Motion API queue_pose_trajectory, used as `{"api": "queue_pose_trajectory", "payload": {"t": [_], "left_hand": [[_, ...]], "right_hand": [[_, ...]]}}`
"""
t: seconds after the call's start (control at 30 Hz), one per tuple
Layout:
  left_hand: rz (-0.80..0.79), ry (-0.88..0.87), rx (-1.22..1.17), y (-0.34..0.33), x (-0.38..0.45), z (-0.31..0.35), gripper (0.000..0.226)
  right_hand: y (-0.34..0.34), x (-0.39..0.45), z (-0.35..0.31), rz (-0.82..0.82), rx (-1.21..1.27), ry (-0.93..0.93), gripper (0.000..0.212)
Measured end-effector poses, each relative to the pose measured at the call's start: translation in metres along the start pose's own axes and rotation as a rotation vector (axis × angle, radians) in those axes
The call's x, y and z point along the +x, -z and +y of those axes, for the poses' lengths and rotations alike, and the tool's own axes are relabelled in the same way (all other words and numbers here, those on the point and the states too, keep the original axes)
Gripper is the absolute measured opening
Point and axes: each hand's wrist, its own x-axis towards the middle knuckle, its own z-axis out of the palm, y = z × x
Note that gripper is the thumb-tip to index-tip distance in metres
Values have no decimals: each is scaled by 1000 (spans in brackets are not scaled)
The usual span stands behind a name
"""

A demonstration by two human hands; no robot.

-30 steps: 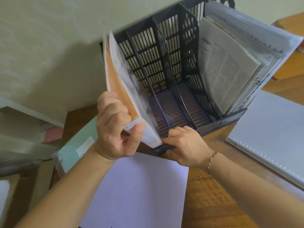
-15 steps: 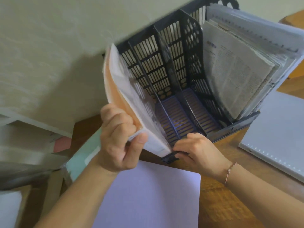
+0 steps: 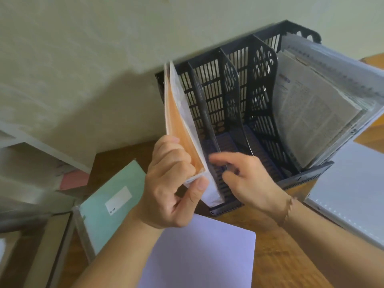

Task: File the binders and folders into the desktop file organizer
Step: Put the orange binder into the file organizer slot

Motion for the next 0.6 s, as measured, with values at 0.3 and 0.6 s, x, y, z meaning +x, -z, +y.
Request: {"api": "queue_pose_trajectory", "payload": {"t": [0.3,0.6], "left_hand": [[62,62,-5,-10,0,7,20],[122,101,-35,-9,-3,7,31]], "right_hand": [[-83,131,58,-75,625,-634,24],[-155,201,163,5,333,-617,49]]}}
